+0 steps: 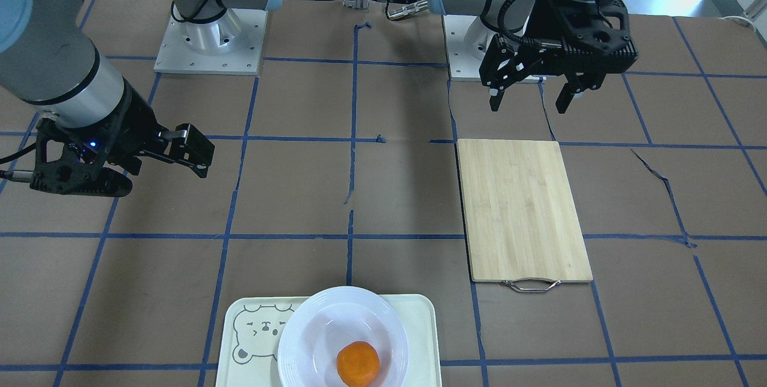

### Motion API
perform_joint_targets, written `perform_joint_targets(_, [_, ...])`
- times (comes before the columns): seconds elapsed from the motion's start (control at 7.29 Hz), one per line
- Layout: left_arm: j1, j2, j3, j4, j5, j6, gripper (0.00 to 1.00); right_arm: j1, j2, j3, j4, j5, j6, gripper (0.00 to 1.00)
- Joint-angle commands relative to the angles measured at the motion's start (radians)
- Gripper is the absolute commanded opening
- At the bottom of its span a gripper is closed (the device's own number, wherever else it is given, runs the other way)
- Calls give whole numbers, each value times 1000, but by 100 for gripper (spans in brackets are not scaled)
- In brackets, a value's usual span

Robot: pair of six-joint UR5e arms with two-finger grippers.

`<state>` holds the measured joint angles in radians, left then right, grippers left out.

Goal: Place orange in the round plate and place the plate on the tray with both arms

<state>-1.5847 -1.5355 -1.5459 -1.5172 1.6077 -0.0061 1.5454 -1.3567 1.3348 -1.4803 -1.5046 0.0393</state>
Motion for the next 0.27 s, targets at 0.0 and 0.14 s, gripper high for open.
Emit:
perform_joint_targets(0.0, [0, 0, 0, 0, 0, 0, 100, 1, -16, 6, -2, 12, 1, 100])
perform_joint_targets(0.14, [0, 0, 0, 0, 0, 0, 100, -4, -10, 7, 1, 14, -4, 100])
